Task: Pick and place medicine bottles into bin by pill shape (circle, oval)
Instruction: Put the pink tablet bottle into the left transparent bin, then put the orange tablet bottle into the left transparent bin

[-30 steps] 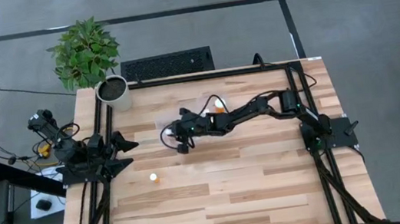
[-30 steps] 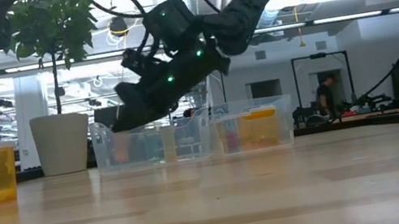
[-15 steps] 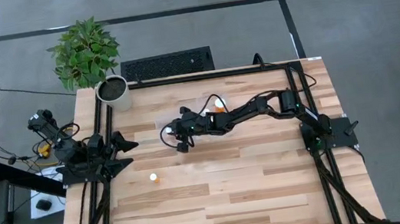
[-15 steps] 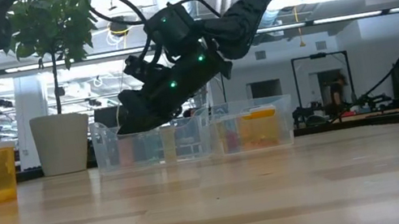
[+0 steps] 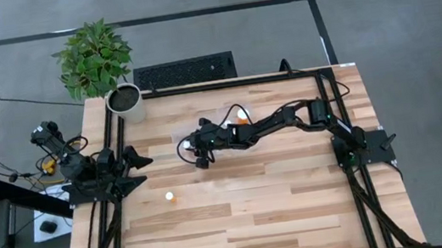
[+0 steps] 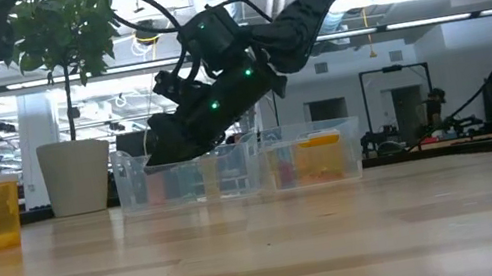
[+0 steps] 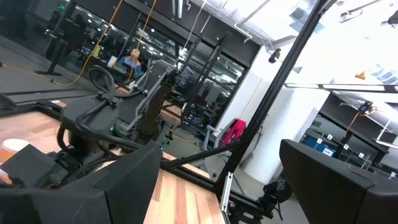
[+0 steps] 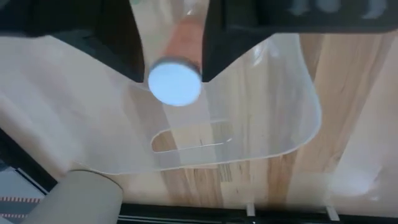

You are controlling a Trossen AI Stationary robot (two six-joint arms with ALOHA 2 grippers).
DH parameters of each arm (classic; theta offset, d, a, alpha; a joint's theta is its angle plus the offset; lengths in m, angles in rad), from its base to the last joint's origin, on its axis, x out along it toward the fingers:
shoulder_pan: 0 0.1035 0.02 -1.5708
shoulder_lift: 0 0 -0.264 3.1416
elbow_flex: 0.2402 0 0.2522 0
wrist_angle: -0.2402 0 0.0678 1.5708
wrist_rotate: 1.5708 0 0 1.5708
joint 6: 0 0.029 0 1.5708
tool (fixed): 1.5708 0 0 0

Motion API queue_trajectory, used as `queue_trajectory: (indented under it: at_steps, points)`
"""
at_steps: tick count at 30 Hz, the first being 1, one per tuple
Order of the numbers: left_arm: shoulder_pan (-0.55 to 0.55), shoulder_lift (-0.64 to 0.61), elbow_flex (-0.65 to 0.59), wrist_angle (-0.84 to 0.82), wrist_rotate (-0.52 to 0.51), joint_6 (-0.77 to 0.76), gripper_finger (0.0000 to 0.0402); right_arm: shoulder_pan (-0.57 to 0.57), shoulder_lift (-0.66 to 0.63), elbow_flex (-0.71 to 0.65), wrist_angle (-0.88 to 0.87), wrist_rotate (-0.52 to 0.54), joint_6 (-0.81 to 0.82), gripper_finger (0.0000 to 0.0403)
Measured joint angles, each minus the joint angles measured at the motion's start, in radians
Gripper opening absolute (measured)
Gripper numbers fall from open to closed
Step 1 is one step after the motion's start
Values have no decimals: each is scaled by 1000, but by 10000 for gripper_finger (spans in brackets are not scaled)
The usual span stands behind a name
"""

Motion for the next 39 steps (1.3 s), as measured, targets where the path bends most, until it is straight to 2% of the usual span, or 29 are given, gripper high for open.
queue_trajectory:
  at_steps: [4,8,20,29,33,36,39]
  points:
    - [0,0,0,-15,2,0,322,-1,0,0,1,0,0,203]
    - [0,0,0,-27,1,0,322,0,-6,0,-4,0,-3,225]
    - [0,0,0,-45,1,2,322,0,-53,31,-60,0,-39,225]
    - [0,3,0,-70,1,2,322,9,-170,55,-175,-1,-82,228]
    - [0,2,0,-222,18,-42,322,21,-273,54,-301,-8,-115,229]
    - [0,3,0,-409,25,-194,322,44,-368,54,-421,-8,-138,229]
    - [0,8,0,-611,86,-403,322,74,-461,55,-559,-8,-142,229]
